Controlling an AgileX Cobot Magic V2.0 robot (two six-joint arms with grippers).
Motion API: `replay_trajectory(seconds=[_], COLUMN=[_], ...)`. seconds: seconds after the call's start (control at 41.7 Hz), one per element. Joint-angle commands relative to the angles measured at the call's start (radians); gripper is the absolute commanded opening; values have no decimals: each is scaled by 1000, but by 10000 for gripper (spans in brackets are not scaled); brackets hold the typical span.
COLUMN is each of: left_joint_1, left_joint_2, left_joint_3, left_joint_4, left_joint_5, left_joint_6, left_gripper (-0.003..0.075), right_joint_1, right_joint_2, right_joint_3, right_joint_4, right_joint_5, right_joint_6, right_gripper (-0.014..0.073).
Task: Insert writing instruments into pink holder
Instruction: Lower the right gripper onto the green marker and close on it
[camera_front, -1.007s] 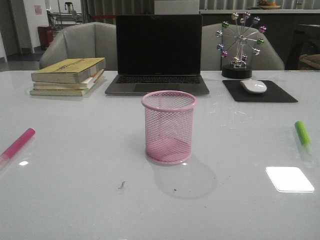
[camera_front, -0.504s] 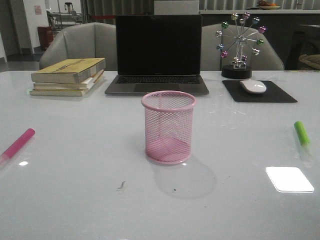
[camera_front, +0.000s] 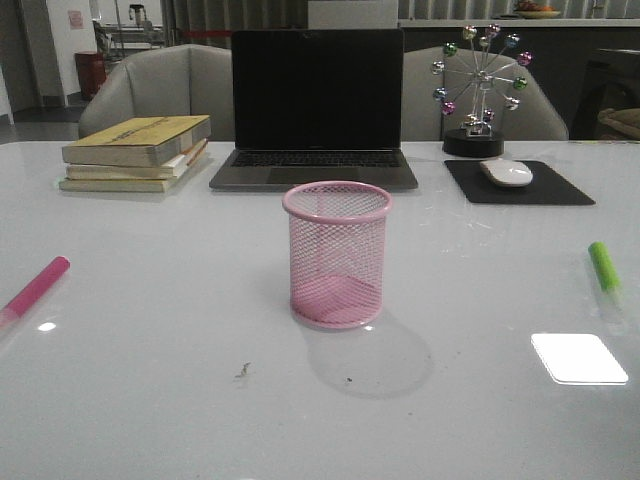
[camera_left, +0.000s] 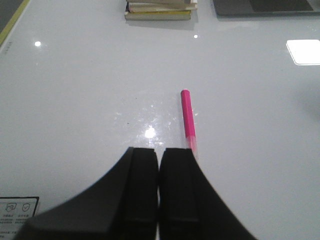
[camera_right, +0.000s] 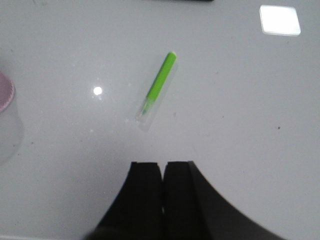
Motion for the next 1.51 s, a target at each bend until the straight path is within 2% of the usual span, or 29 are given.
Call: replay_trajectory(seconds=[0.0, 0.072, 0.12, 0.168, 0.552, 0.816, 1.007, 1.487], left_joint_1=[-5, -5, -5, -14, -222, -229, -229, -229], left_joint_2=[28, 38, 45, 46, 46, 46, 46, 46], left_joint_3=[-30, -30, -30, -30, -30, -30, -30, -30], left_joint_4=[-9, -9, -9, -30, -26, -26, -26, -26], left_joint_5=[-65, -70, -70, -74, -93, -89, -89, -86], left_joint_6=[-6, -6, -6, -6, 22, 22, 22, 22], left_gripper=[311, 477, 556, 588, 495, 454, 453, 453], right_joint_1=[1, 1, -1, -10, -27, -27, -29, -32], right_joint_2=[61, 114, 157, 207, 661, 951, 1114, 1284], right_joint_3=[-31, -36, -45, -61, -323, -540, -686, -882], right_joint_4=[0, 10, 12, 14, 43, 81, 80, 71], right_joint_5=[-57, -65, -74, -78, -107, -66, 5, 77], right_joint_6=[-4, -3, 12, 30, 31, 31, 31, 29], right_gripper=[325, 458, 510, 521, 519, 519, 519, 507])
